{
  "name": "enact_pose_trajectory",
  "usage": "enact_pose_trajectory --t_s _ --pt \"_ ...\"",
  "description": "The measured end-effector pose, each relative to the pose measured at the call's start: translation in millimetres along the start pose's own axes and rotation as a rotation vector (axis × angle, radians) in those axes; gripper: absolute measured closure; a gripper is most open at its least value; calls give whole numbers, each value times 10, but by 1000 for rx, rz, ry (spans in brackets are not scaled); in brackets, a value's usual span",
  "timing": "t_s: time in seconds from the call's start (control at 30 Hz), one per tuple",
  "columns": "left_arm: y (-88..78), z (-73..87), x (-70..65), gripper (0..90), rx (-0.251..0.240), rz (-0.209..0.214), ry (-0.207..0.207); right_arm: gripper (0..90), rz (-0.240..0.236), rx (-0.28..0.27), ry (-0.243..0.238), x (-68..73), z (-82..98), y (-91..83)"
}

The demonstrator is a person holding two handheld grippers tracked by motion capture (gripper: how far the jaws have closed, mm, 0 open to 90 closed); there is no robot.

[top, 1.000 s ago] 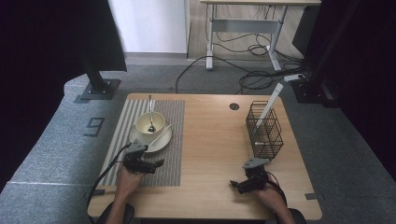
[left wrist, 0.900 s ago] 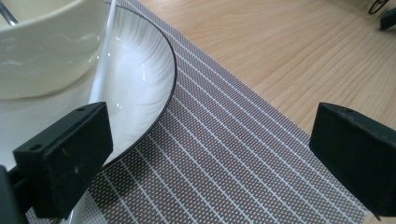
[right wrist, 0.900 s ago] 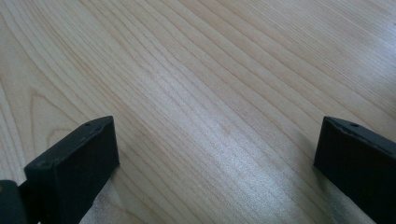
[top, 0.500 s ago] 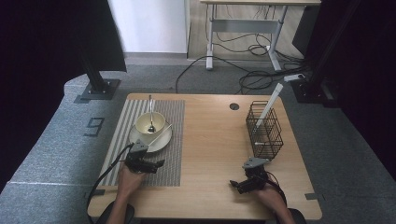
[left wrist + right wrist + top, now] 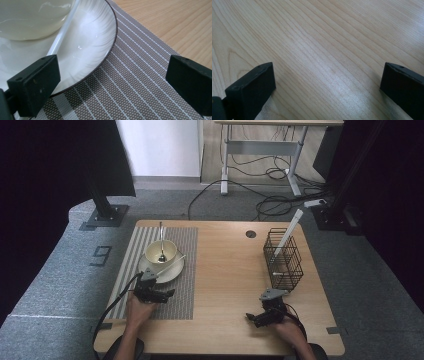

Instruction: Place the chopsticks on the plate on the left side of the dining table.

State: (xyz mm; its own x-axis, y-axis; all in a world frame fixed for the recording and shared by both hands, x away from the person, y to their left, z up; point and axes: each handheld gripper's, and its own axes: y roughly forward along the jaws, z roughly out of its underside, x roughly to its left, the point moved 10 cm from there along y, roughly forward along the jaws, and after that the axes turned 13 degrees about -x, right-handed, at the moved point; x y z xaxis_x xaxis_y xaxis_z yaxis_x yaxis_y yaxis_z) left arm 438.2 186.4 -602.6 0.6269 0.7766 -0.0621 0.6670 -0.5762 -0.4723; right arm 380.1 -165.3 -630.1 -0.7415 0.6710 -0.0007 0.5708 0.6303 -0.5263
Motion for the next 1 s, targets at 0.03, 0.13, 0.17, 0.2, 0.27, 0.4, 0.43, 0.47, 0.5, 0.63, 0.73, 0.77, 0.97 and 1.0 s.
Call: enact_pose_trajectory --t_s 0.03,0.13,0.17,0.2,0.27,0.4,0.43,0.47,0.5,0.63,0.73,0.77,0.97,1.0 --pt "5 -1 9 0 -1 -3 -2 0 -1 0 1 2 -1 1" --pt "17 1 34 0 0 -11 -5 0 -1 1 -1 1 -1 2" --pt "21 3 43 0 2 -13 -6 0 -1 1 -1 1 -1 3" --pt "24 3 51 0 2 -15 -7 0 -1 0 -2 1 -1 3" --pt "31 2 72 0 2 -22 -8 0 -1 0 -2 0 -2 4" --pt "44 -4 106 0 -3 -31 -16 0 -3 0 -3 0 -4 6" --pt "48 -5 115 0 -3 -32 -17 0 -3 0 -4 0 -5 7" --pt "52 -6 125 0 -4 -33 -17 0 -3 -1 -4 0 -5 8" --pt "55 -5 135 0 -3 -36 -19 0 -3 0 -4 0 -6 9" --pt "68 2 171 0 2 -44 -21 0 -3 -1 -3 1 -8 13" --pt "74 -2 191 0 -1 -47 -23 0 -4 0 -4 1 -9 13" --pt "76 -5 197 0 -3 -47 -24 0 -4 0 -4 1 -10 14" --pt "98 -17 234 0 -17 -49 -25 0 -6 1 -7 0 -10 17" --pt "102 -16 241 0 -17 -50 -25 0 -5 0 -7 1 -11 19"
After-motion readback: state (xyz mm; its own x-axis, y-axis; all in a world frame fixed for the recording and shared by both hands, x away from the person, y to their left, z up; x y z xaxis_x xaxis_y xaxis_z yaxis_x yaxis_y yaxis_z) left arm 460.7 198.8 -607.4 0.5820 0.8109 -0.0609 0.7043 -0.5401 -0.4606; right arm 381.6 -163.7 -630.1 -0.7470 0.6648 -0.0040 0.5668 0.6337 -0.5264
